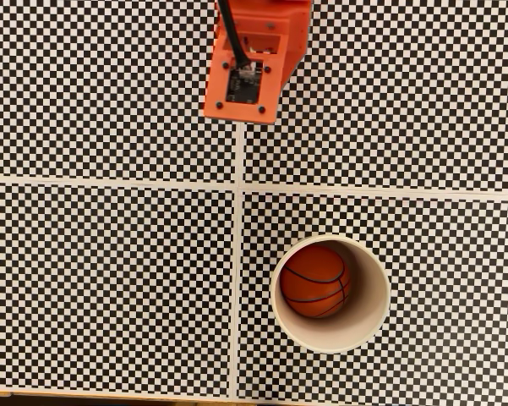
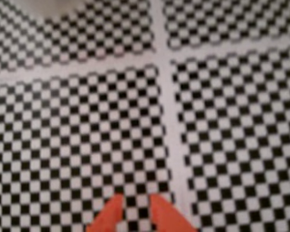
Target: Grasp basketball and place into cup.
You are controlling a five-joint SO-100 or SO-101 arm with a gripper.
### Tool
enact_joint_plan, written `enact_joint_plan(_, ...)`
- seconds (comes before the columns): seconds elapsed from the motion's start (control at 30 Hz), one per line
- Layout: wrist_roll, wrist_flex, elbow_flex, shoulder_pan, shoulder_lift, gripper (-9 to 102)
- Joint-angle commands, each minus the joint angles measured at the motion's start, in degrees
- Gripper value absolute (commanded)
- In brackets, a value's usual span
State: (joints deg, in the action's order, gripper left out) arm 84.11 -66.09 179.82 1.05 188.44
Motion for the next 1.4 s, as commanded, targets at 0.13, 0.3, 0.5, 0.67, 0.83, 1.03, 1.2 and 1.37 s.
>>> enact_joint_plan(0.13,-1.49,-4.57,2.02,3.96,0.09,0)
enact_joint_plan(0.3,-0.70,-5.54,2.02,6.59,-0.35,0)
enact_joint_plan(0.5,0.09,-5.62,2.02,7.65,-0.53,0)
enact_joint_plan(0.67,1.58,-5.98,2.02,8.70,-0.62,0)
enact_joint_plan(0.83,3.34,-6.33,2.02,9.58,-0.62,0)
enact_joint_plan(1.03,3.34,-6.33,2.02,11.43,-0.62,0)
enact_joint_plan(1.2,3.34,-6.33,2.02,11.69,-0.62,0)
enact_joint_plan(1.37,3.34,-6.33,2.02,11.60,-0.62,0)
